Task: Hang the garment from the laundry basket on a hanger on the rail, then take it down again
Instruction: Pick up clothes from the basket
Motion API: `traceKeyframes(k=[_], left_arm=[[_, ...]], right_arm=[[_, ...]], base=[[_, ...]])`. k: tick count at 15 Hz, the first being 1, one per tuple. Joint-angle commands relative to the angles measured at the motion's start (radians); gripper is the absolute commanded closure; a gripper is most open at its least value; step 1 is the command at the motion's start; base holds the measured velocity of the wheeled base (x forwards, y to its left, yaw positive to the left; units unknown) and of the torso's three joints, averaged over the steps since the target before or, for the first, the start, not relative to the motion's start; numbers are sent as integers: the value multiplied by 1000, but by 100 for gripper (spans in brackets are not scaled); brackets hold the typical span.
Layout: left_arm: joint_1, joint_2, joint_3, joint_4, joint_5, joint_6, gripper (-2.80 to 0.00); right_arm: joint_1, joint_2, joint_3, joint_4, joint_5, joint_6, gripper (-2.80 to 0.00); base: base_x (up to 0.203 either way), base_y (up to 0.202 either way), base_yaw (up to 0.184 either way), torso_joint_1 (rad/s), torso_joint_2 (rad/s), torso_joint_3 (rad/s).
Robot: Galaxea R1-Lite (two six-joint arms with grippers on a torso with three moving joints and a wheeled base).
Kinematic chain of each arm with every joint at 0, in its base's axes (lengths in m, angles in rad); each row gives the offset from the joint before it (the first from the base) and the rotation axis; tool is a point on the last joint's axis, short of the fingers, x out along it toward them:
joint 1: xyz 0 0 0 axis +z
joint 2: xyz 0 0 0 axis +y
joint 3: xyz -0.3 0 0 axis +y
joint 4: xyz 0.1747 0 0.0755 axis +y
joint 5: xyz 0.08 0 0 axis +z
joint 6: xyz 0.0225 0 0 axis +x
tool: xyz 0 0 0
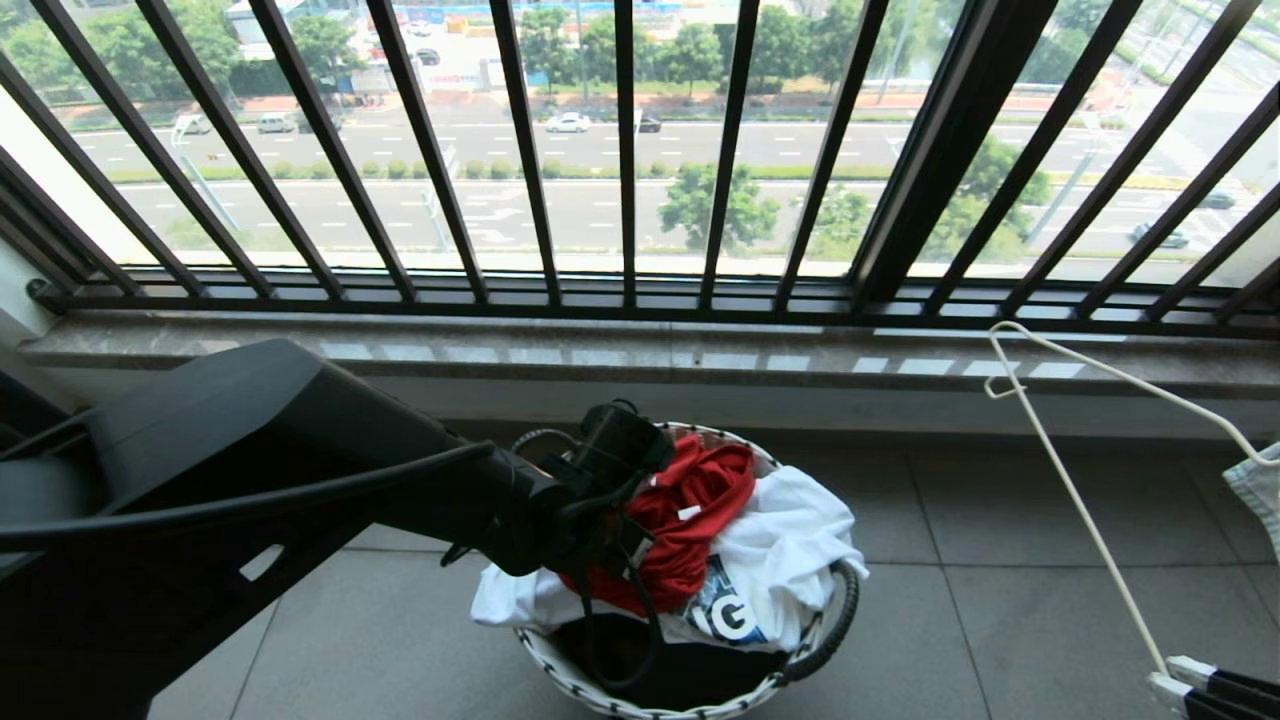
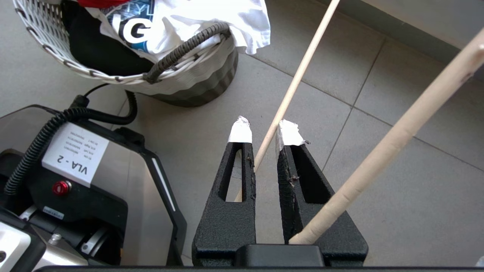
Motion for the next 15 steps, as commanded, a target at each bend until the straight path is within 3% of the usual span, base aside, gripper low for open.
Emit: traceKeyframes(k=[1,5,9,11,15], left_arm=[[2,-21,20,-7,3,0,0],[-10,-119,62,3,7,-10,0],[-21,-229,116,37,57,-19,0],[-21,-302,109,158,61,-61,0],[-21,-407,-23,356,70,-169,0]], right_arm=[[0,-2,1,0,2,-2,0],[0,-2,-1,0,2,-2,0],[-1,-2,1,1,2,-2,0],[0,-2,1,0,2,-2,0],[0,-2,-4,0,1,-2,0]], base=[[0,0,0,0,0,0],[0,0,0,0,0,0],[0,0,0,0,0,0],[0,0,0,0,0,0],[0,0,0,0,0,0]])
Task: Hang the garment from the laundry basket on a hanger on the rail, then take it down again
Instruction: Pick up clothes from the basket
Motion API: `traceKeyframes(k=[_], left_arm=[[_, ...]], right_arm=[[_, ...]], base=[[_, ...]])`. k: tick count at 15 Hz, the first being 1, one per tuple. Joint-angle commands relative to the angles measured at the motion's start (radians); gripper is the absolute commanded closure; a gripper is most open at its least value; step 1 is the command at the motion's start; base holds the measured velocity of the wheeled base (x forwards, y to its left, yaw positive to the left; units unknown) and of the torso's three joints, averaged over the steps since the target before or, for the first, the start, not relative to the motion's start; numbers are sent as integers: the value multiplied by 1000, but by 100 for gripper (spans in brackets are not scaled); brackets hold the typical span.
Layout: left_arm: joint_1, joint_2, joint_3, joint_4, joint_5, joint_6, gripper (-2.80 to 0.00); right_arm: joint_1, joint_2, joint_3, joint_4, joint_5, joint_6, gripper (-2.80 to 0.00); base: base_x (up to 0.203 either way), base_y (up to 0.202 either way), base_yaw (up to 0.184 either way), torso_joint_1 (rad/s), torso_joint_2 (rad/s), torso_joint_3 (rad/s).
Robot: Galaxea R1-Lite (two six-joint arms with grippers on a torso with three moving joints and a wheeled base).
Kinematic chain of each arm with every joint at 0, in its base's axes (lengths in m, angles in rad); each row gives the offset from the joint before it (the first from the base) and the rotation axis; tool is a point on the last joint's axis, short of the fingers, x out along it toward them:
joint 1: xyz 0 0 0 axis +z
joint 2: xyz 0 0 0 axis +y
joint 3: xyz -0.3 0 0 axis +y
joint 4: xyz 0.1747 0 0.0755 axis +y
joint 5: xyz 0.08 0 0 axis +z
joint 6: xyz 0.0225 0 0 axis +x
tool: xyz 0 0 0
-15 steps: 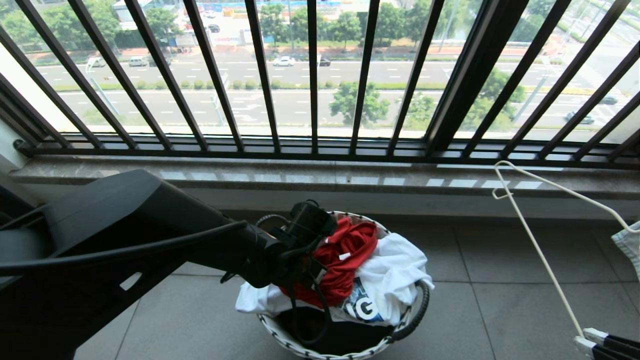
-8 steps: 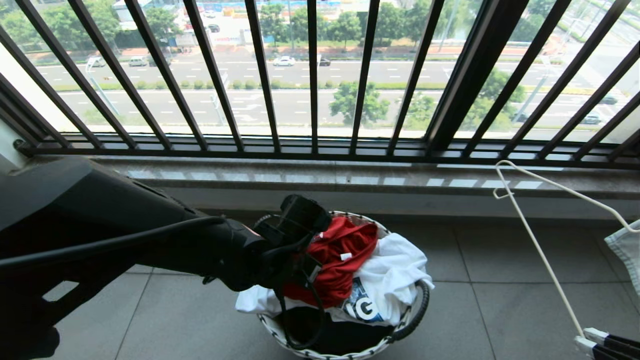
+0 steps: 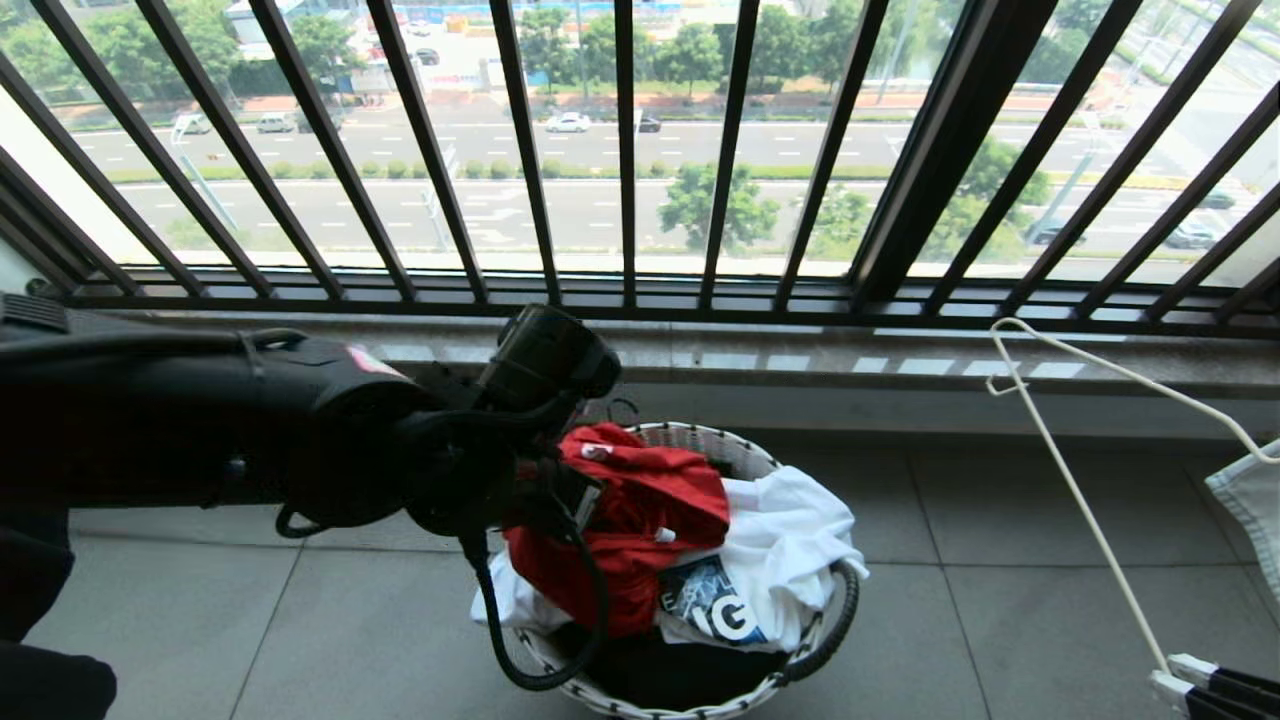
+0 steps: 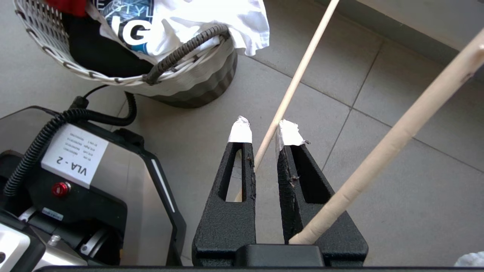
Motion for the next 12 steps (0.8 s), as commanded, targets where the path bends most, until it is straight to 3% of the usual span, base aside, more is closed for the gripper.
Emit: traceKeyframes(k=[1,4,7,12], left_arm=[[-5,-76,-35,29,5,-10,0],[-58,-101,36,35,19,-16,0],[-65,-55,104,32,27,-95,0],[-65,6,159,34,26,-157,0]], right_arm=[[0,0,-1,0,3,-2,0],[0,0,0,0,3,-2,0],[0,-3,-5,-1,3,-2,0],[0,-20,-4,-1,9,24,0]], base=[[0,0,0,0,0,0],[0,0,0,0,0,0],[0,0,0,0,0,0],[0,0,0,0,0,0]])
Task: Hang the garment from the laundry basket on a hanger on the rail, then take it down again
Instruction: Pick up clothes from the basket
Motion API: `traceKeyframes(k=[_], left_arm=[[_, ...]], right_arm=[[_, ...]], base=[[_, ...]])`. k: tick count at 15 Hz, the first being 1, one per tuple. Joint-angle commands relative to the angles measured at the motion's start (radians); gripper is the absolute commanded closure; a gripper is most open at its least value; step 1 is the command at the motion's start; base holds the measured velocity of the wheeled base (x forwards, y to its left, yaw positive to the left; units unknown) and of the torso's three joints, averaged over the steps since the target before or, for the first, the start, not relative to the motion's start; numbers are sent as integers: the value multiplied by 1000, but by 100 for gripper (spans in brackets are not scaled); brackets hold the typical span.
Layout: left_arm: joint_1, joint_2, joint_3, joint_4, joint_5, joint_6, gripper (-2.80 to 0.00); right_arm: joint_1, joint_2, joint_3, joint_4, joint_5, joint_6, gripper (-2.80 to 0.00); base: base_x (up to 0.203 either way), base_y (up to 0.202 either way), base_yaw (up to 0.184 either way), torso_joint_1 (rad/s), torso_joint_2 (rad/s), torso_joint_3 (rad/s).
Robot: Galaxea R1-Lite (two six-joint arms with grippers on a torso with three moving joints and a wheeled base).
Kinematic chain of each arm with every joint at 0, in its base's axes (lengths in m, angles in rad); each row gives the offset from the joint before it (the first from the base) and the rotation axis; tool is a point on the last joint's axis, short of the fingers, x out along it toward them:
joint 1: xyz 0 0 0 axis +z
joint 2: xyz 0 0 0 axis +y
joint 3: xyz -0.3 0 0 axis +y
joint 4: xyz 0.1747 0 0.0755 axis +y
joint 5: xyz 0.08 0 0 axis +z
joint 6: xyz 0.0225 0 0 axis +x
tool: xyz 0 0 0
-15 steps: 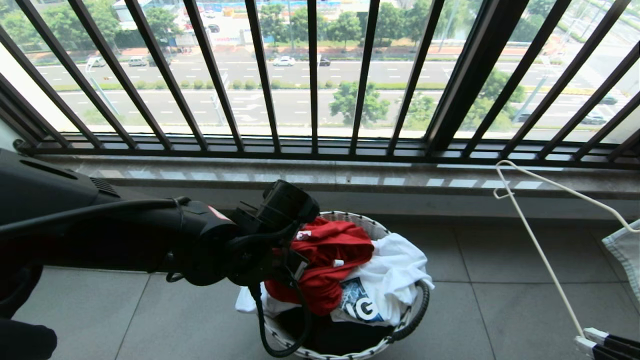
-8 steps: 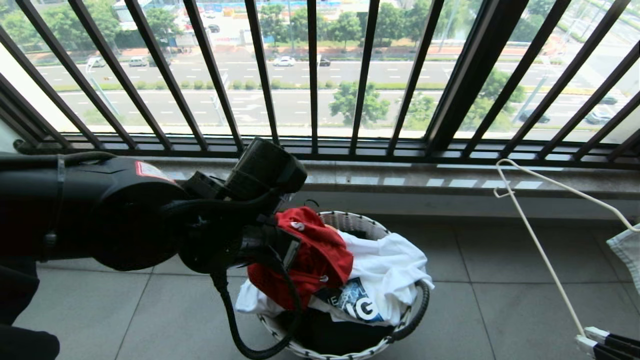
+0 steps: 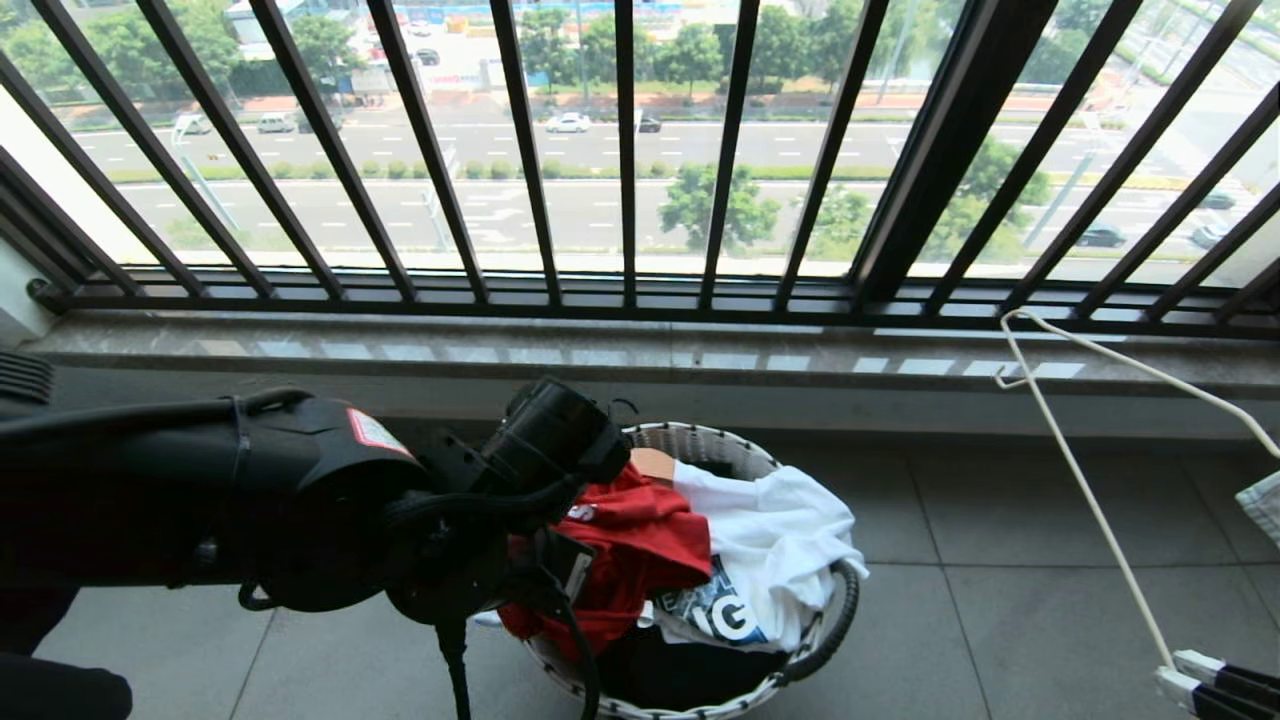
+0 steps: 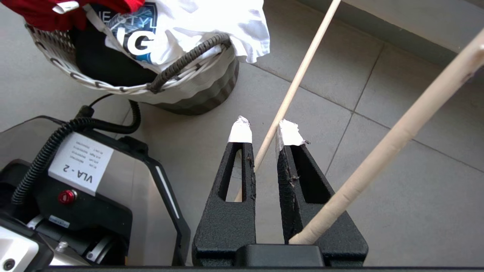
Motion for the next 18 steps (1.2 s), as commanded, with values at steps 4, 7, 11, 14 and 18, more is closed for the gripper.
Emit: traceKeyframes(k=[4,7,11,14,18], left_arm=[[-2,94,11,51,2,-184,0],[-16,96,16,139,1,-304,0],[-25,167,38,181,-5,-317,0],[-26,202,-8,181,-3,-312,-280],[-37,182,-44,190,-4,-231,-280]], right_arm=[[0,12,-2,0,4,18,0],[0,19,6,0,20,21,0],[1,33,24,1,43,23,0],[0,35,35,0,43,24,0],[0,35,49,1,43,24,0]], base=[[0,0,0,0,0,0],[0,0,0,0,0,0],[0,0,0,0,0,0],[0,0,0,0,0,0],[0,0,0,0,0,0]])
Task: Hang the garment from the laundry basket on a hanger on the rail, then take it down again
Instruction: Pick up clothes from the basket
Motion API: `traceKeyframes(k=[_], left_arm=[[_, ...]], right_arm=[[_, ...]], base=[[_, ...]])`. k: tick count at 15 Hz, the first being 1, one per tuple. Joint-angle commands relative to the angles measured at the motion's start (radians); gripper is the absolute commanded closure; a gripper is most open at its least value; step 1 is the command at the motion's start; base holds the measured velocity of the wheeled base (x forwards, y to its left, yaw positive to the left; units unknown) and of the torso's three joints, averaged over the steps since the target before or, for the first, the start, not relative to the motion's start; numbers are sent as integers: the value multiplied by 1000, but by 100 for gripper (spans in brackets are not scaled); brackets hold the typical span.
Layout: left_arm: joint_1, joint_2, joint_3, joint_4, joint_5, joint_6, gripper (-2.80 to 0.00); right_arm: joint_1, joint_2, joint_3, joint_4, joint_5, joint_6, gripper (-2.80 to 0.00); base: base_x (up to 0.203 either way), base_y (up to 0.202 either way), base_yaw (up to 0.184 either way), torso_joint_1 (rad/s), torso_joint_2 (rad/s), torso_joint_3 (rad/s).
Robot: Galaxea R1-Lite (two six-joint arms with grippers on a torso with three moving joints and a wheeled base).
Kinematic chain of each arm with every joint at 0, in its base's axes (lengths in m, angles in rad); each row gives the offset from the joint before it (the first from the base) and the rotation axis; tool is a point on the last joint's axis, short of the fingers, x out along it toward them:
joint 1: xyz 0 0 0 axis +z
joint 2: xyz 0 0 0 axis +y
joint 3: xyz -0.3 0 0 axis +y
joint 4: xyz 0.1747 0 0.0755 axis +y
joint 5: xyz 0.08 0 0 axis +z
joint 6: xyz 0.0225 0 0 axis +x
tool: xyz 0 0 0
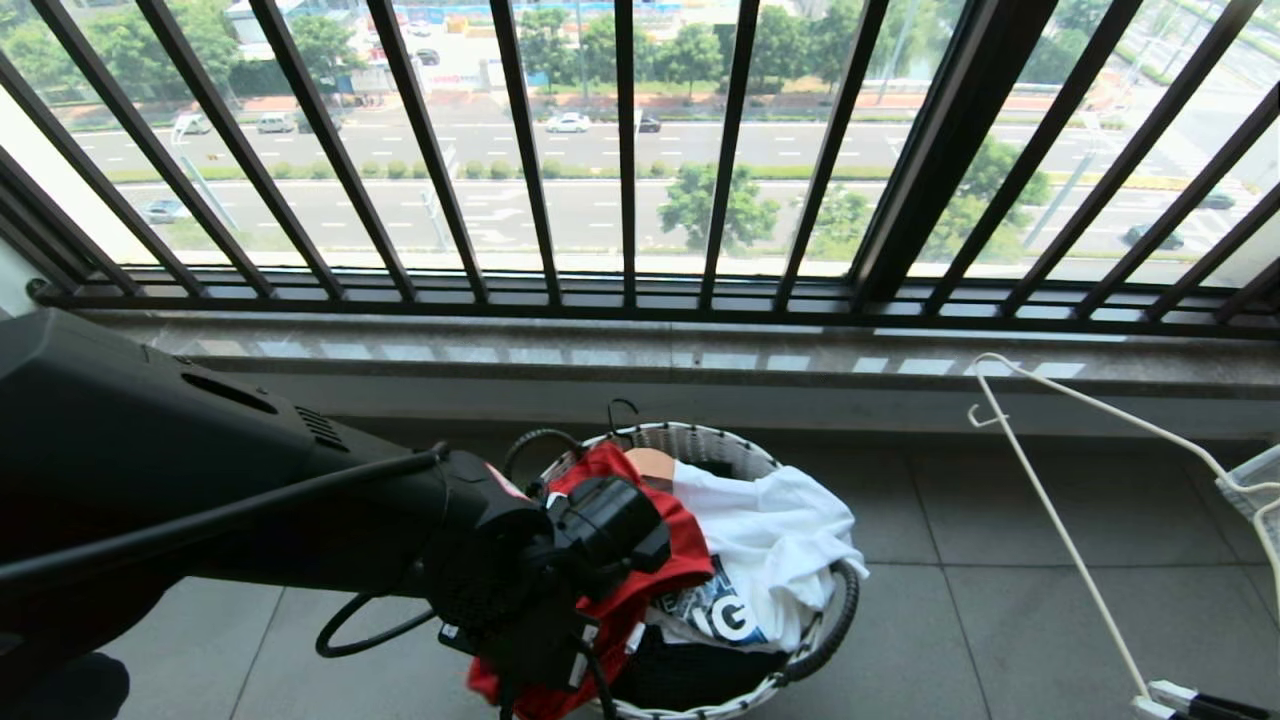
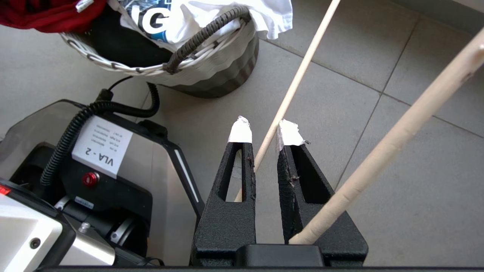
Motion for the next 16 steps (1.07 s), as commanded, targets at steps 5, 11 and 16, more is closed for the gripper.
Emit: traceKeyframes(k=[5,11,16], left_arm=[[-13,-5,-96,-1,2,78,-280],[-47,10,-160,0,2,187,0],[-91,-10,-155,1,2,296,0]], right_arm=[[0,5,13,1,2,-2,0],[0,29,17,-1,2,-2,0],[0,28,23,-1,2,-2,0]], base=[[0,0,0,0,0,0],[0,0,0,0,0,0],[0,0,0,0,0,0]])
